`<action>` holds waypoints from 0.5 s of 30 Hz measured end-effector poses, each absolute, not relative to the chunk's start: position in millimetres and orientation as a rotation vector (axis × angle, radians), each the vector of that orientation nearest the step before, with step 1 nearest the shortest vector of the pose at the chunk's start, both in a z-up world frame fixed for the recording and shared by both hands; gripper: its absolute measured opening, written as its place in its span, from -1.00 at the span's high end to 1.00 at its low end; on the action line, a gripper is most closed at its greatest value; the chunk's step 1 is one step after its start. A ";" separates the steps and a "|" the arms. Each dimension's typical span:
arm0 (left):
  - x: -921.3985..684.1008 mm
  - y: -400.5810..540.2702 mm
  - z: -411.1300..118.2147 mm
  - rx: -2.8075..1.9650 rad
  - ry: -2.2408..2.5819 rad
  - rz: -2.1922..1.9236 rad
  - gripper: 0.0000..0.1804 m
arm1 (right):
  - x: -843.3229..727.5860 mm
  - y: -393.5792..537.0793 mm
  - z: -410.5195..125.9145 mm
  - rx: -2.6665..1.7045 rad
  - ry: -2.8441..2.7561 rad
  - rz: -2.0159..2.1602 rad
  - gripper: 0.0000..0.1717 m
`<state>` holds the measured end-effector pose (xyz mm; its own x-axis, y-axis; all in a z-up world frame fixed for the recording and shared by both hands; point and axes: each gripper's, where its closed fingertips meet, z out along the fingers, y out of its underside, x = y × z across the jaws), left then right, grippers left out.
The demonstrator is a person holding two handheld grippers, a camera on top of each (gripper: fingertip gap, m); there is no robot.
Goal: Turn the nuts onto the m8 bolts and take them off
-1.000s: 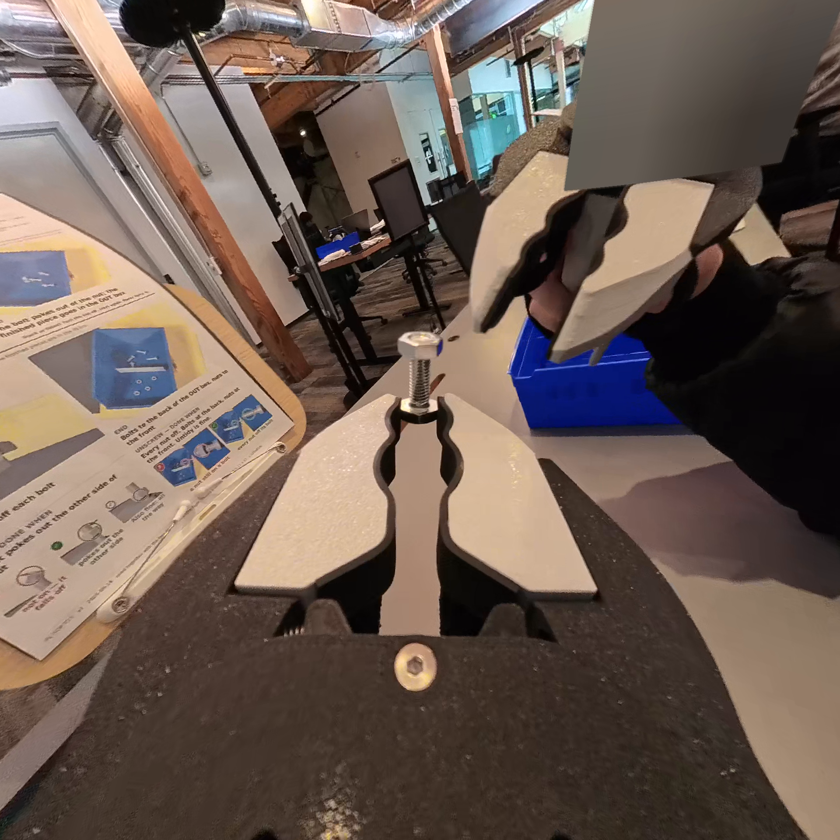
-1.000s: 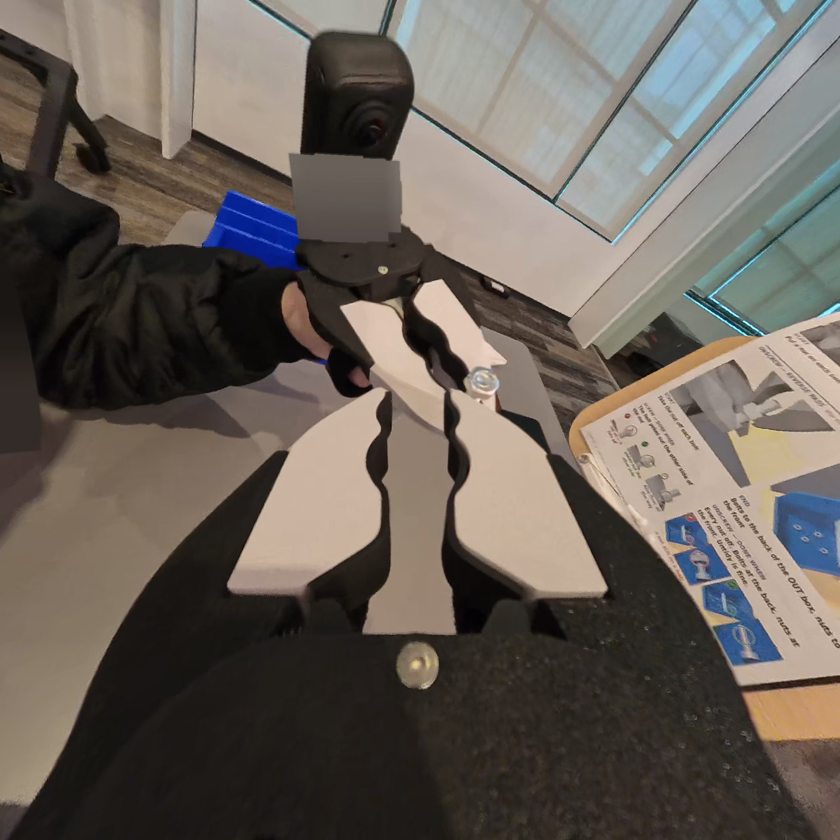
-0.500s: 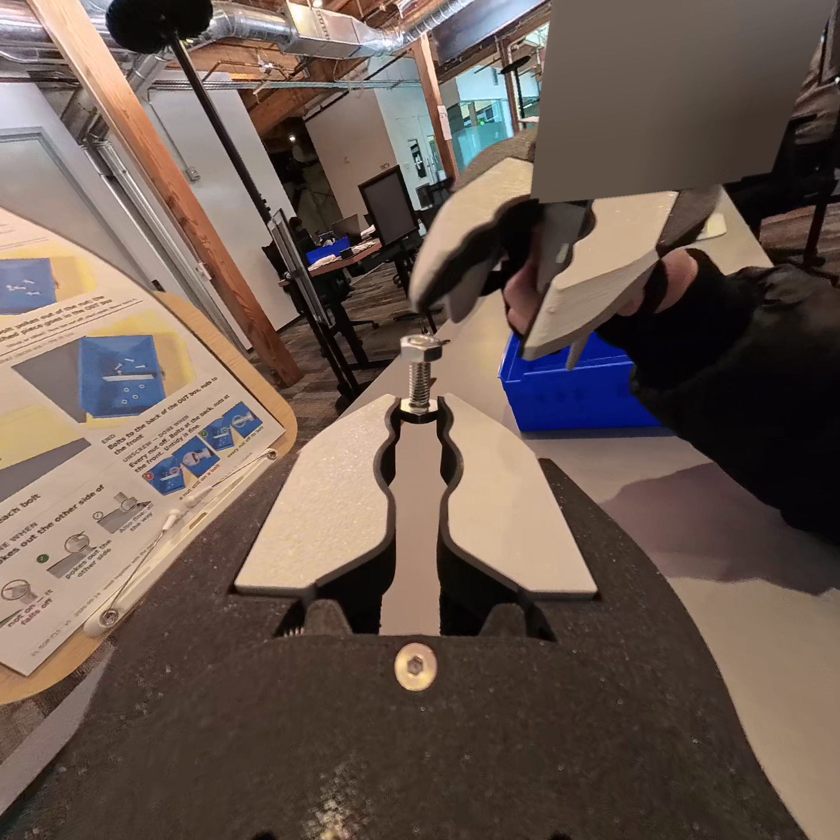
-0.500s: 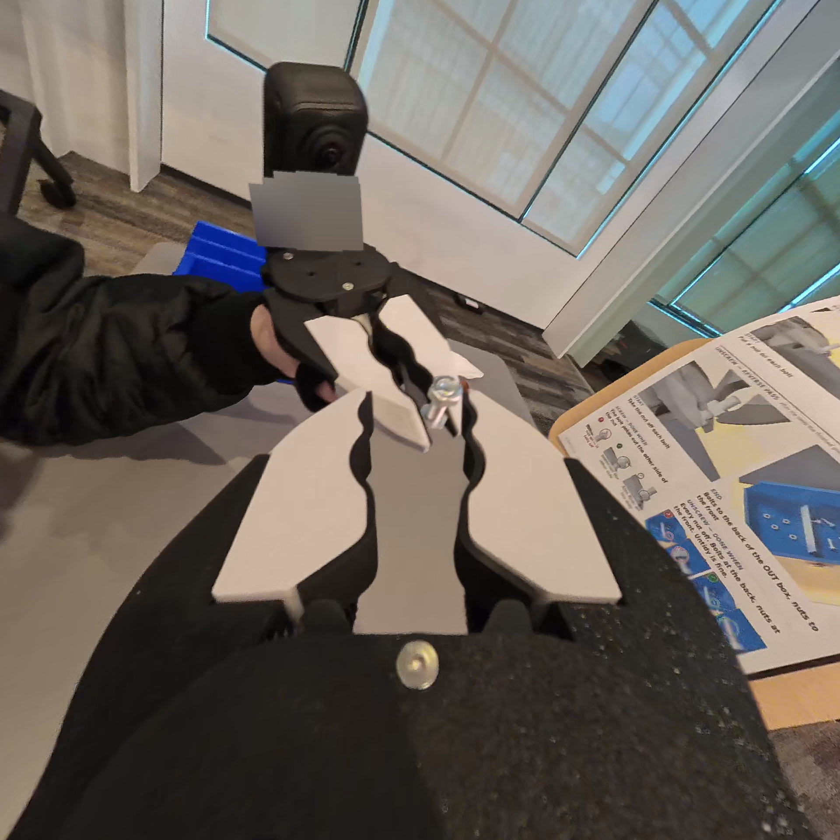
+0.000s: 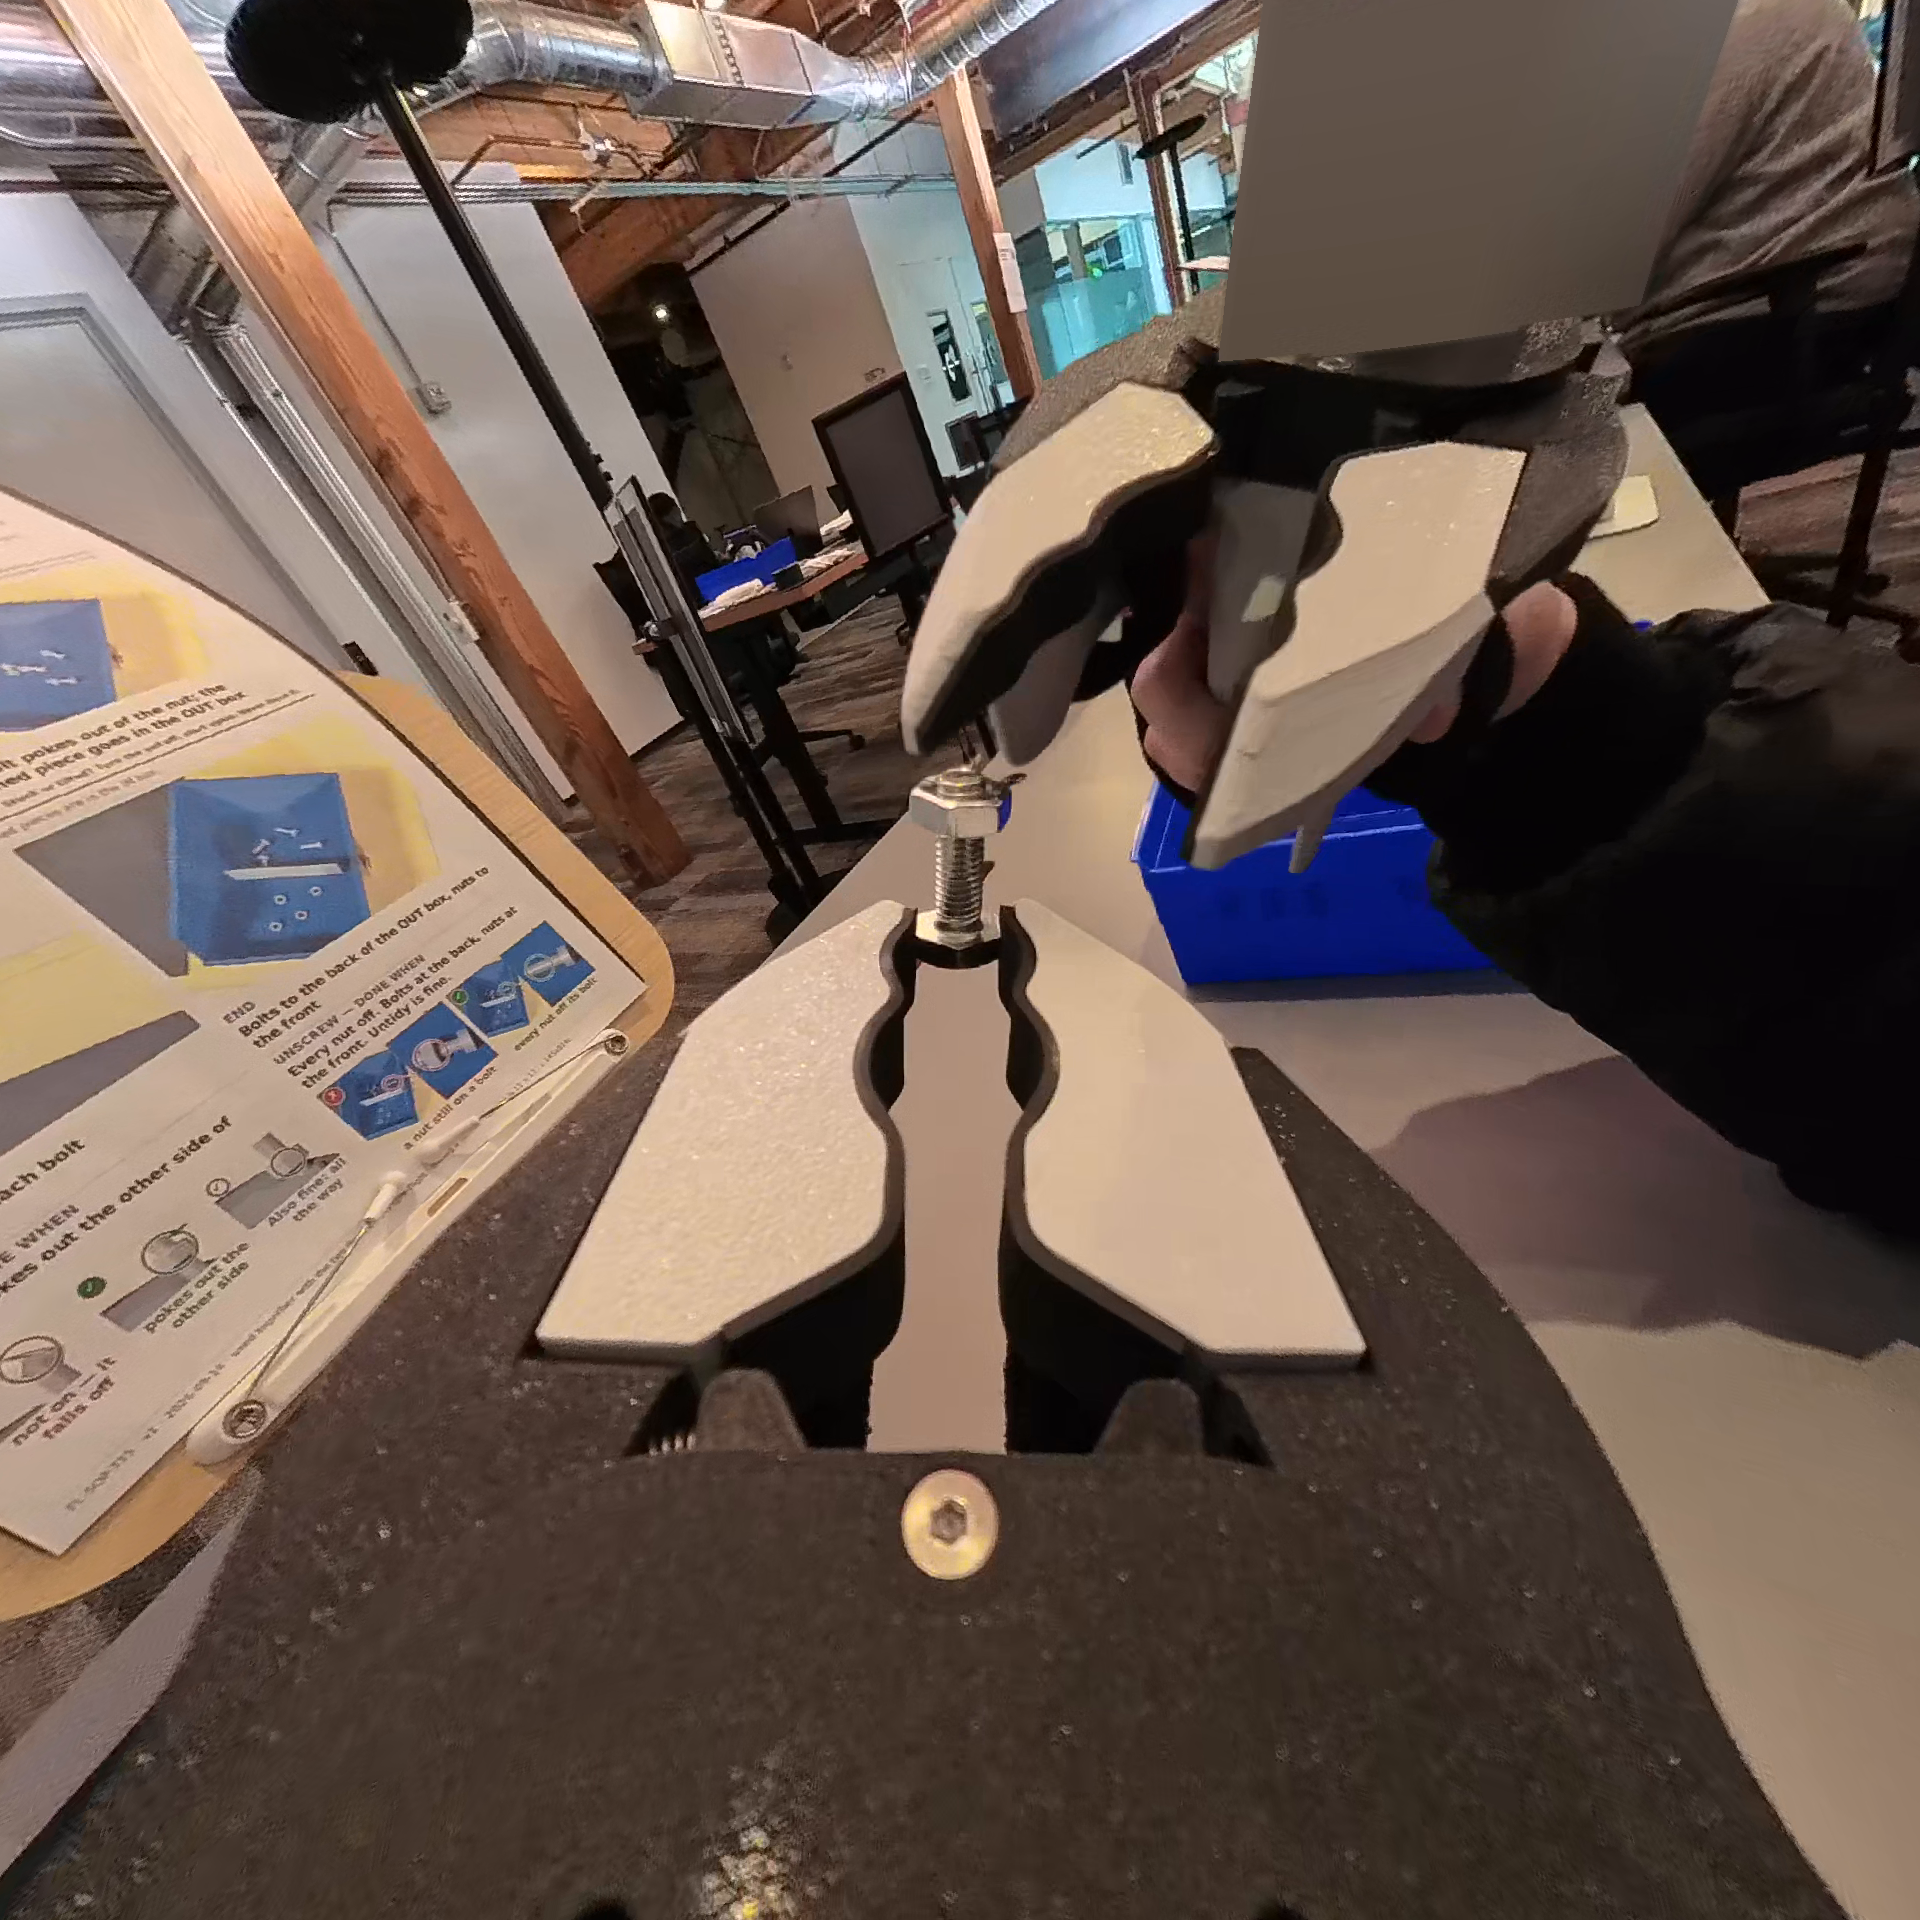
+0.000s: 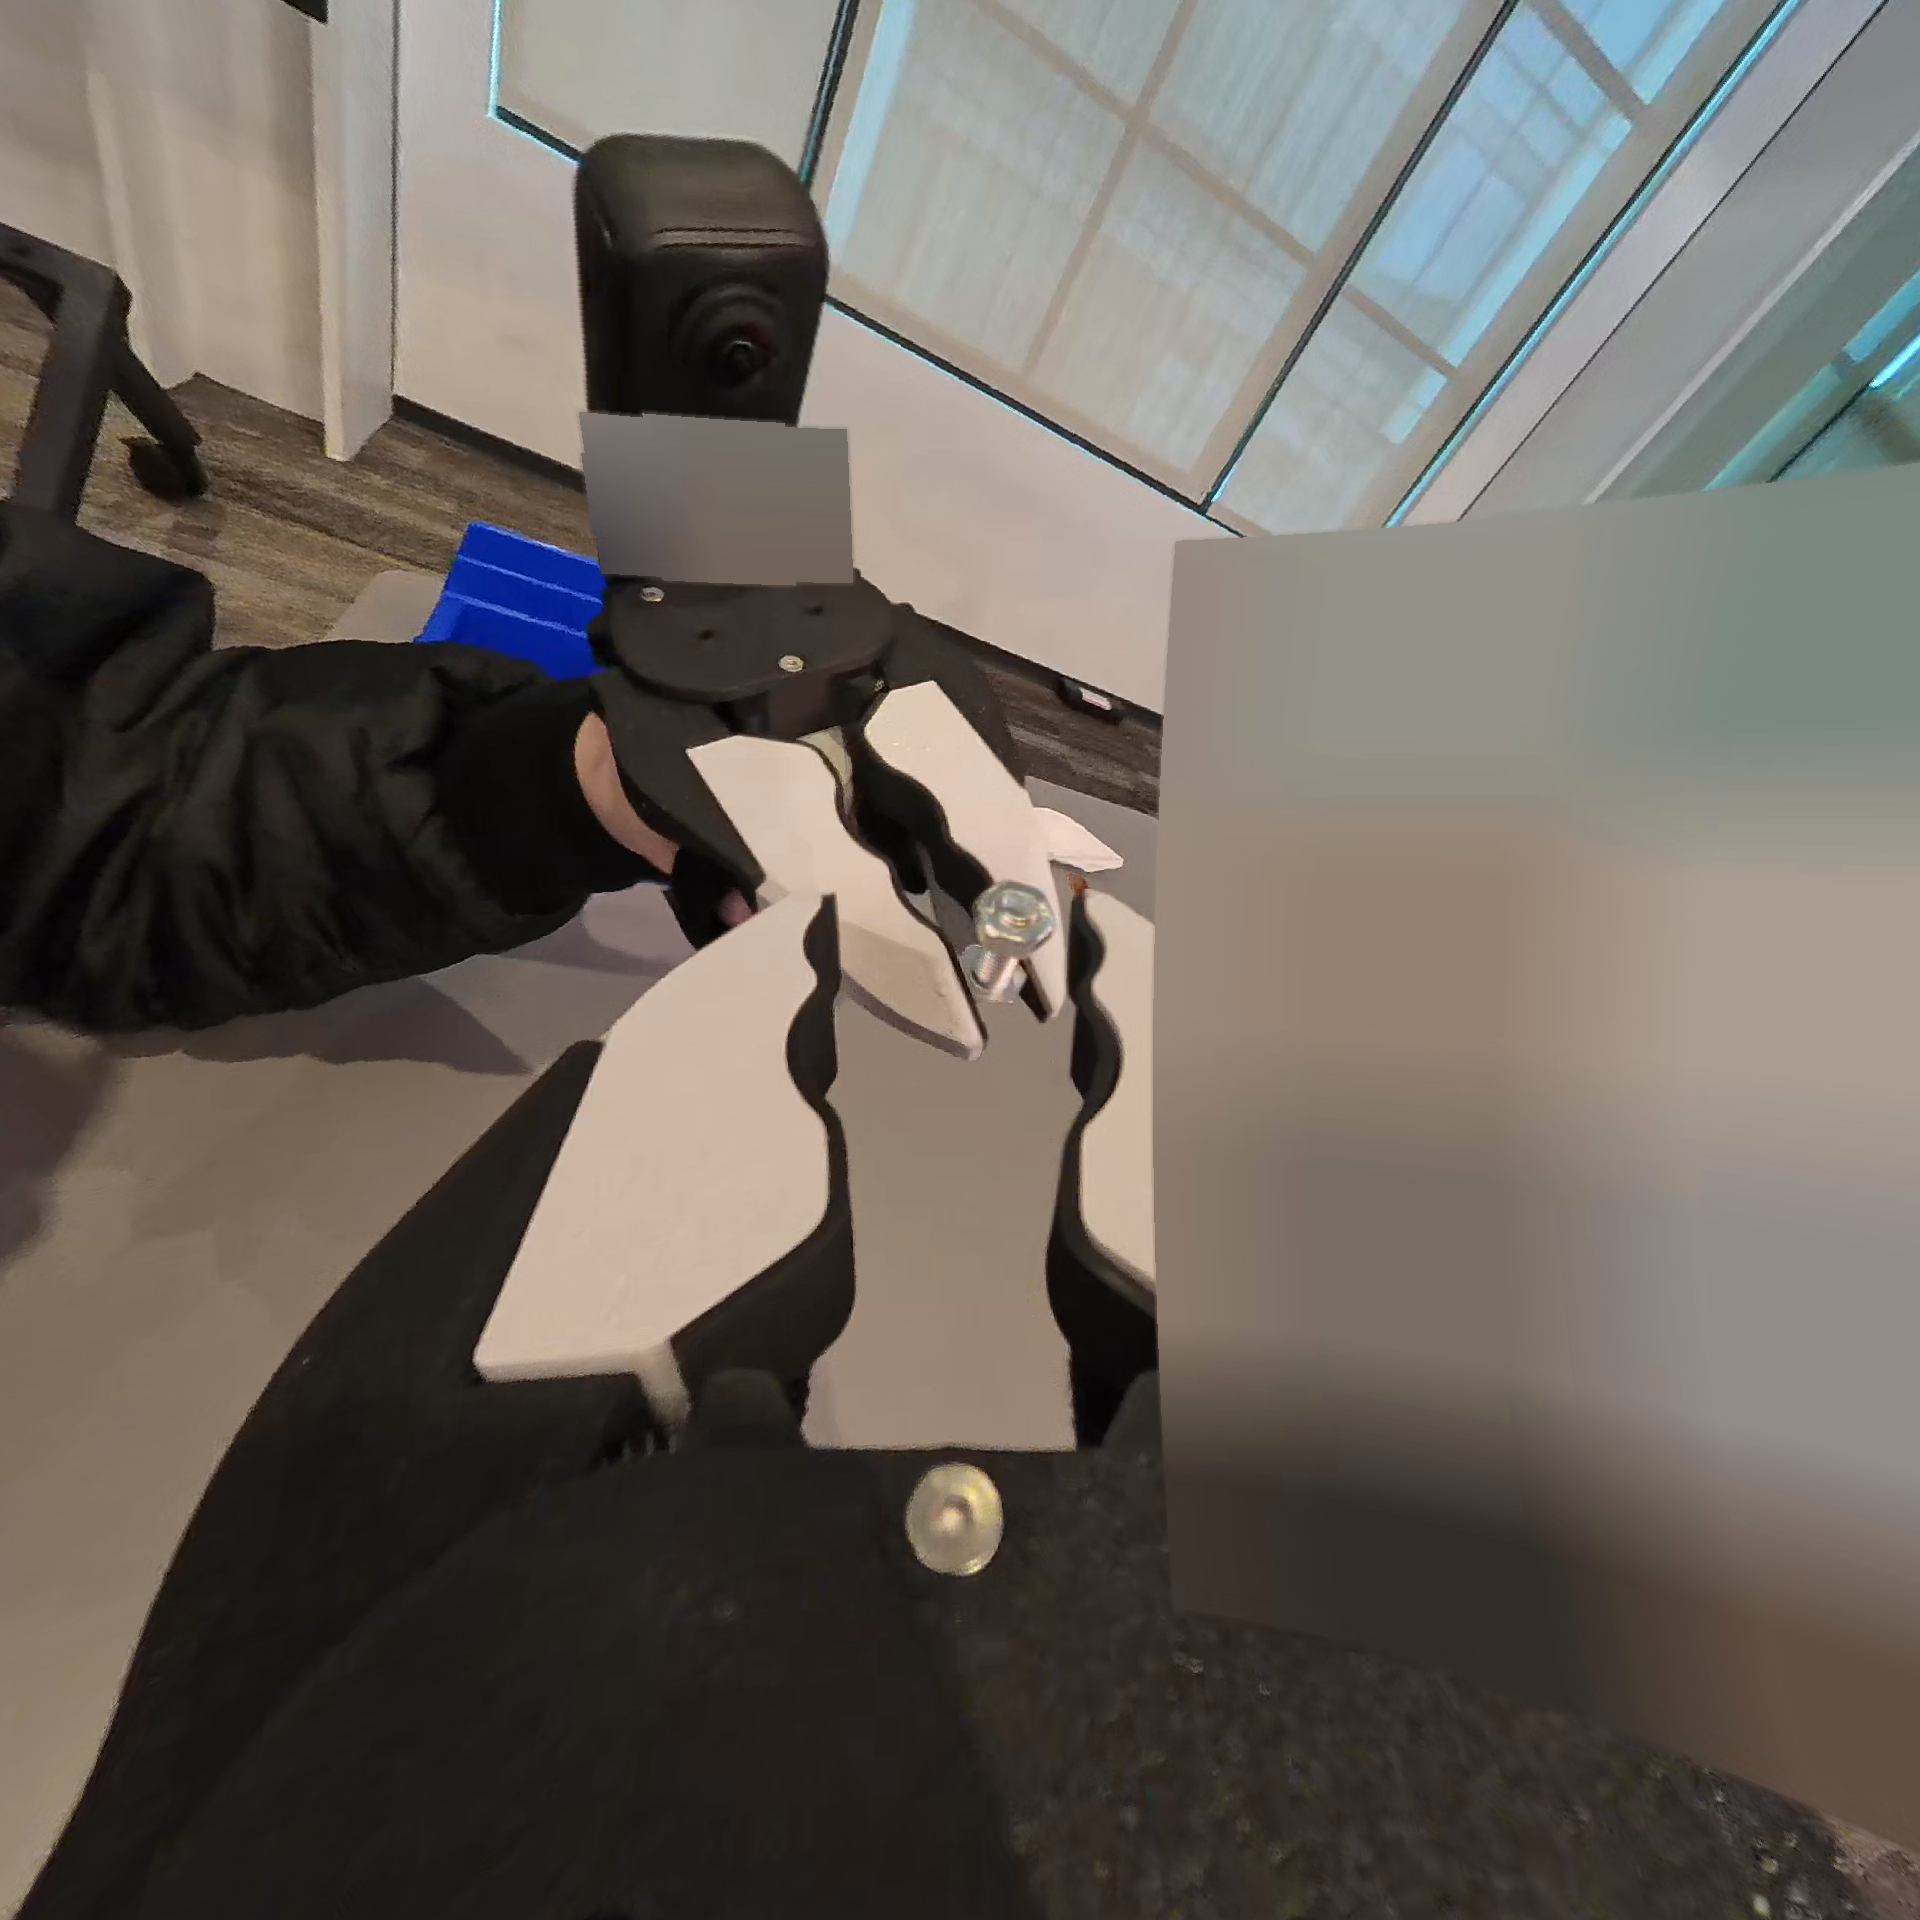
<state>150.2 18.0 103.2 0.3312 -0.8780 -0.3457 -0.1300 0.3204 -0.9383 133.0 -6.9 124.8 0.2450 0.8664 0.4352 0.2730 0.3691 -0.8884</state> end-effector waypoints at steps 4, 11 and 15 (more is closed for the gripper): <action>144.4 26.5 104.1 -1.175 1.102 -0.648 0.84 | 133.1 -15.6 115.8 -1.200 -1.377 0.598 0.65; 151.1 13.6 104.1 -1.142 1.151 -0.698 0.84 | 133.5 -2.0 126.1 -1.179 -1.276 0.563 0.48; 148.2 20.3 103.5 -1.159 1.131 -0.660 0.84 | 133.3 -6.4 116.8 -1.214 -1.337 0.559 0.51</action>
<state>148.2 20.3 103.5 0.3398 -0.8760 -0.3422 -0.1336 0.3152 -0.9396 133.3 -6.4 116.8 0.2278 0.8778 0.4214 0.3160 0.3427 -0.8847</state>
